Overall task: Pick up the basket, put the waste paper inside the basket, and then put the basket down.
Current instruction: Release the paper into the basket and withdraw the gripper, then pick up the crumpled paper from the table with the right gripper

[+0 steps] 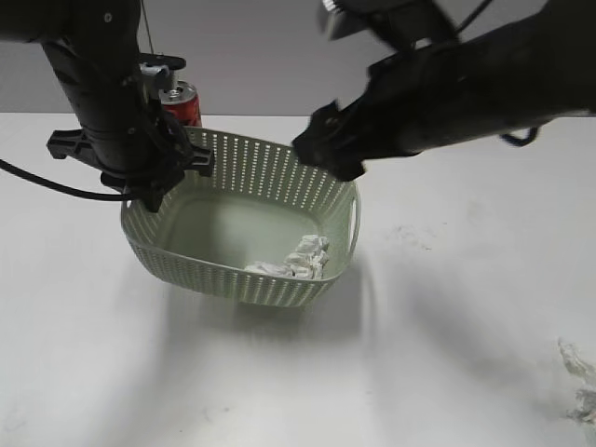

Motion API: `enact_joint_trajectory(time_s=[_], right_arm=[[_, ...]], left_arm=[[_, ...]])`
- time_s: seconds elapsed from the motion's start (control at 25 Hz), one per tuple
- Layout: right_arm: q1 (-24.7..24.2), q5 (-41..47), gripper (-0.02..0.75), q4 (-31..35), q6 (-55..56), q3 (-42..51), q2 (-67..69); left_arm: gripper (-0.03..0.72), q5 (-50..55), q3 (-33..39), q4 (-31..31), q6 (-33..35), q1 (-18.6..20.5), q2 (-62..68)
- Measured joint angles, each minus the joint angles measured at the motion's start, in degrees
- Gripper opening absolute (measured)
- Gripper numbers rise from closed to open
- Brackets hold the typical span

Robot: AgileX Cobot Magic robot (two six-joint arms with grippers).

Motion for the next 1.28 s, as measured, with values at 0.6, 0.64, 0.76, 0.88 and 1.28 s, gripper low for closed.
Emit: enact_joint_trajectory(time_s=[0.6, 0.64, 0.76, 0.88, 1.28], right_arm=[[-23.16, 34.22, 0.581, -12.02, 9.96, 14.24, -4.23], [-23.16, 32.28, 0.580, -14.22, 11.84, 16.01, -4.23], [-23.16, 27.23, 0.580, -22.74, 20.72, 21.58, -4.29], [-23.16, 21.46, 0.580, -25.91, 27.29, 25.97, -4.38], [-23.16, 5.96, 0.525, -25.48, 34.29, 34.46, -4.49]], left_arm=[[0.007, 0.68, 0.00, 0.12, 0.00, 0.00, 0.00], [0.007, 0.73, 0.00, 0.17, 0.00, 0.00, 0.00], [0.007, 0.79, 0.00, 0.17, 0.00, 0.00, 0.00], [0.007, 0.69, 0.00, 0.17, 0.00, 0.00, 0.00], [0.007, 0.56, 0.00, 0.17, 0.00, 0.00, 0.00]])
